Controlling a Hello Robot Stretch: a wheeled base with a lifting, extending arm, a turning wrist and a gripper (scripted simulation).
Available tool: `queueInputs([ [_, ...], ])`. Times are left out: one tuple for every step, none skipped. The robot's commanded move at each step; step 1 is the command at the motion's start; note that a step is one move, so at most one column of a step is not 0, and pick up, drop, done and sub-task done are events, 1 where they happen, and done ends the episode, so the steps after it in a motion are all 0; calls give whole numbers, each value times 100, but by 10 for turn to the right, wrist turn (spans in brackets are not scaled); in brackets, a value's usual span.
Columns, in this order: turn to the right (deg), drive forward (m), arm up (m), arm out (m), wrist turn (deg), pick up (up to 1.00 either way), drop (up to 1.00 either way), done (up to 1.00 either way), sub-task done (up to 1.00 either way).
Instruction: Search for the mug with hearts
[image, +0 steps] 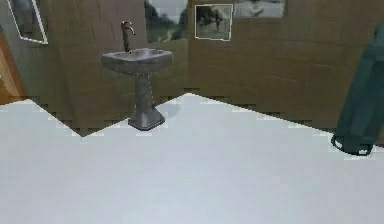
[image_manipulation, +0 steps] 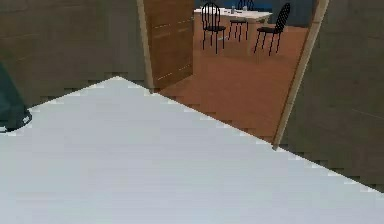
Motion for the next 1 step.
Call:
queueInputs([
  [450,0,0,0,0,0,0,0,0],
])
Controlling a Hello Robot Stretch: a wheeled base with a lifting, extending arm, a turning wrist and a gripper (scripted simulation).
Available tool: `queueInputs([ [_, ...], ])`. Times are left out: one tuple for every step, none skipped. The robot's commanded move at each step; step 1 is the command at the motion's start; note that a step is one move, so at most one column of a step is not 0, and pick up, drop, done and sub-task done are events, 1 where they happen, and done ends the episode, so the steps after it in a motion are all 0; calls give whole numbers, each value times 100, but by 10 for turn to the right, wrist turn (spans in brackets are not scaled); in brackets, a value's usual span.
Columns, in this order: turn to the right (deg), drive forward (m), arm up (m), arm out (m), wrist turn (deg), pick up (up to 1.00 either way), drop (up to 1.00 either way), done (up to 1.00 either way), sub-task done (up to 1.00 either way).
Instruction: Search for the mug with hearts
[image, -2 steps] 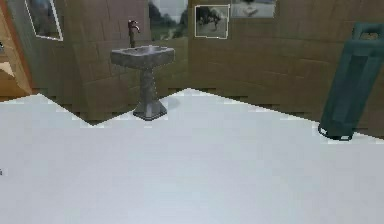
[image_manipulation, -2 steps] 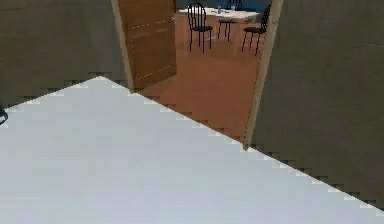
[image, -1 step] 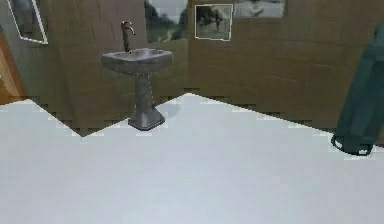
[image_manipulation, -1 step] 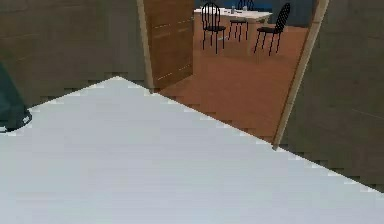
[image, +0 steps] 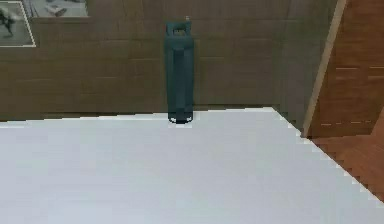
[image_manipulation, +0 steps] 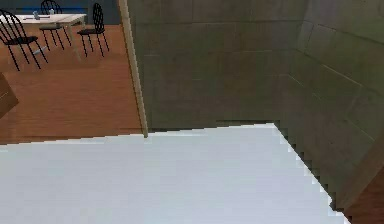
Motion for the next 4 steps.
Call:
queueInputs([
  [90,0,0,0,0,0,0,0,0],
  [0,25,0,0,0,0,0,0,0],
  [-450,0,0,0,0,0,0,0,0],
  [-450,0,0,0,0,0,0,0,0],
])
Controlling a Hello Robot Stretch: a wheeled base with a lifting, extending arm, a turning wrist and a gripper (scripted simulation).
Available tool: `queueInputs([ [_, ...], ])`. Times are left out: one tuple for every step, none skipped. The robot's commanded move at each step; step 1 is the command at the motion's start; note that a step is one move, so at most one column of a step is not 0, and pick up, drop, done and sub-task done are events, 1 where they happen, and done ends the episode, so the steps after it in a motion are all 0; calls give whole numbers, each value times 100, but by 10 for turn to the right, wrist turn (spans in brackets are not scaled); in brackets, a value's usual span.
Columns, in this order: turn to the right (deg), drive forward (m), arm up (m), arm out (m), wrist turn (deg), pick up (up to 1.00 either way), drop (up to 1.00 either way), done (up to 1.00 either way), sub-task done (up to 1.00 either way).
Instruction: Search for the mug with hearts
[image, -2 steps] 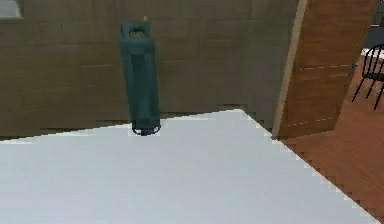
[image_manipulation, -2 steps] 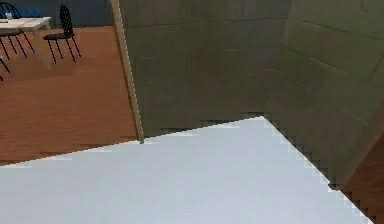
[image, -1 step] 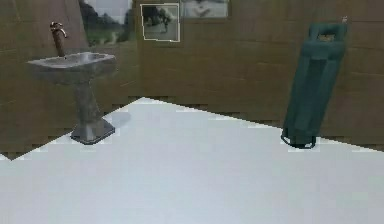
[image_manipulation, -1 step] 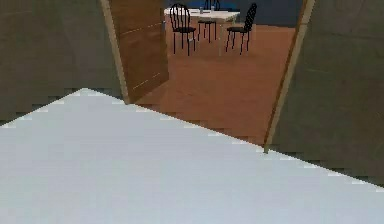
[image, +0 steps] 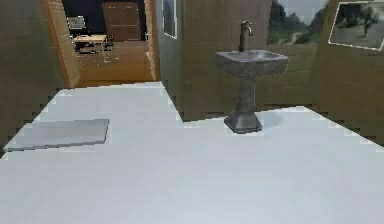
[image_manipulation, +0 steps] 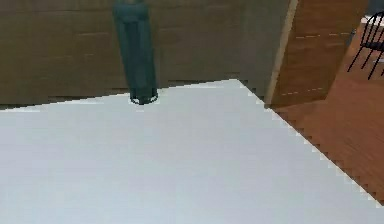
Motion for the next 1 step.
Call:
queueInputs([
  [-180,0,0,0,0,0,0,0,0],
])
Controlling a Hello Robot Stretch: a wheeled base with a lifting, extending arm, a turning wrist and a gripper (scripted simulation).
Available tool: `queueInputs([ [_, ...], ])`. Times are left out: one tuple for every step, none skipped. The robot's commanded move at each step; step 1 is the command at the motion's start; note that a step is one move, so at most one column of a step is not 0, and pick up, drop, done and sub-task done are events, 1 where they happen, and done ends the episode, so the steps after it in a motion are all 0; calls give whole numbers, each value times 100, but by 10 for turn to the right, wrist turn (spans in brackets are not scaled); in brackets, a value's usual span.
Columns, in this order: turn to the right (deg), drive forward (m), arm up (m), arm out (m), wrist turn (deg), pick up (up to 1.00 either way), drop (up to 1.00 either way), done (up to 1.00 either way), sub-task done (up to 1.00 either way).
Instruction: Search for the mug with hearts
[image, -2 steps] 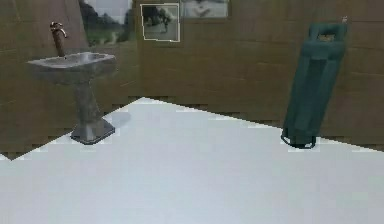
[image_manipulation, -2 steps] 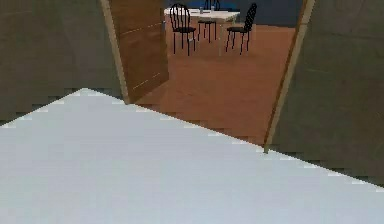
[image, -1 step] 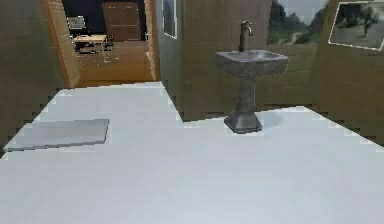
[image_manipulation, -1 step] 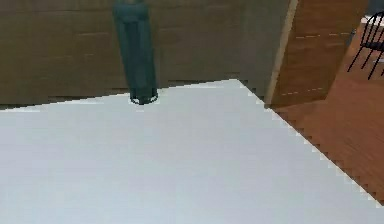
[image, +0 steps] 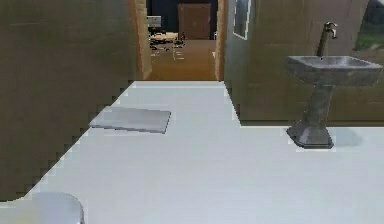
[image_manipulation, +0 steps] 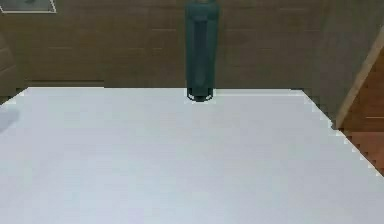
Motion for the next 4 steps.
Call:
queueInputs([
  [0,100,0,0,0,0,0,0,0],
  [0,100,0,0,0,0,0,0,0],
  [0,100,0,0,0,0,0,0,0],
  [-30,0,0,0,0,0,0,0,0],
])
